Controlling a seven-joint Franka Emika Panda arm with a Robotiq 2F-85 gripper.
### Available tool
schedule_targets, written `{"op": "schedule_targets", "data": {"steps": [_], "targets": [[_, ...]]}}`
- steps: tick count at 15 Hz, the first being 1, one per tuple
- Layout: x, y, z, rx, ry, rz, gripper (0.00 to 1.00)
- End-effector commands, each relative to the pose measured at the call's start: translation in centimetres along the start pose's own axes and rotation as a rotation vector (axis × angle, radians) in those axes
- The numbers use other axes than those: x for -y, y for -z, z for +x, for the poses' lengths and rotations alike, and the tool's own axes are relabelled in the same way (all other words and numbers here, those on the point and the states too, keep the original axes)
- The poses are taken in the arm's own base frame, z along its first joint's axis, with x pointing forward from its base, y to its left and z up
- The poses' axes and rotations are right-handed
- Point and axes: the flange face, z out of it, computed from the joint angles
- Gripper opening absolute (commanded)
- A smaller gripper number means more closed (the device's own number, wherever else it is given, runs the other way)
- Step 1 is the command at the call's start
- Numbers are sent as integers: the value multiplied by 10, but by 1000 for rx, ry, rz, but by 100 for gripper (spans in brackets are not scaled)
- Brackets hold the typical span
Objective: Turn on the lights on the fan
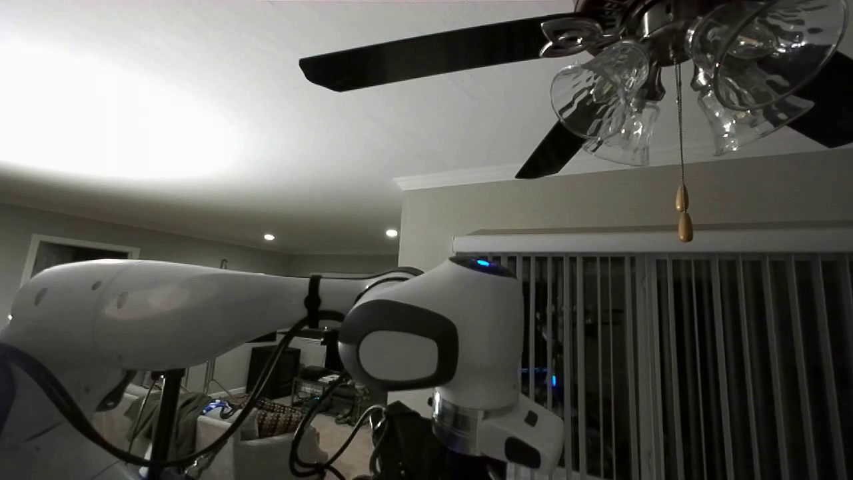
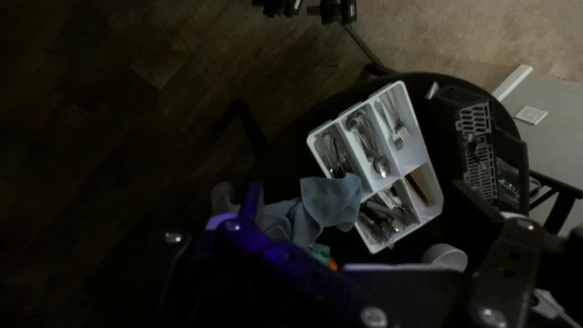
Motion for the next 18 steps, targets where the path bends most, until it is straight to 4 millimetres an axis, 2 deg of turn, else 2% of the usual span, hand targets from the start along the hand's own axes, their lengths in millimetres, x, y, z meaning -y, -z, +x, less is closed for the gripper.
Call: {"op": "schedule_targets", "data": {"steps": [1,4,5,8,10,11,12,14,18], "targets": [[41,62,-6,-173,66,-76,100],[82,113,-12,-325,138,-127,100],[95,127,-8,-387,157,-141,100],[121,154,2,-564,216,-178,100],[132,152,11,-571,258,-186,100],[139,141,11,-513,303,-167,100],[129,151,2,-550,257,-196,100],[137,144,8,-529,288,-183,100],[138,142,10,-523,292,-181,100]]}}
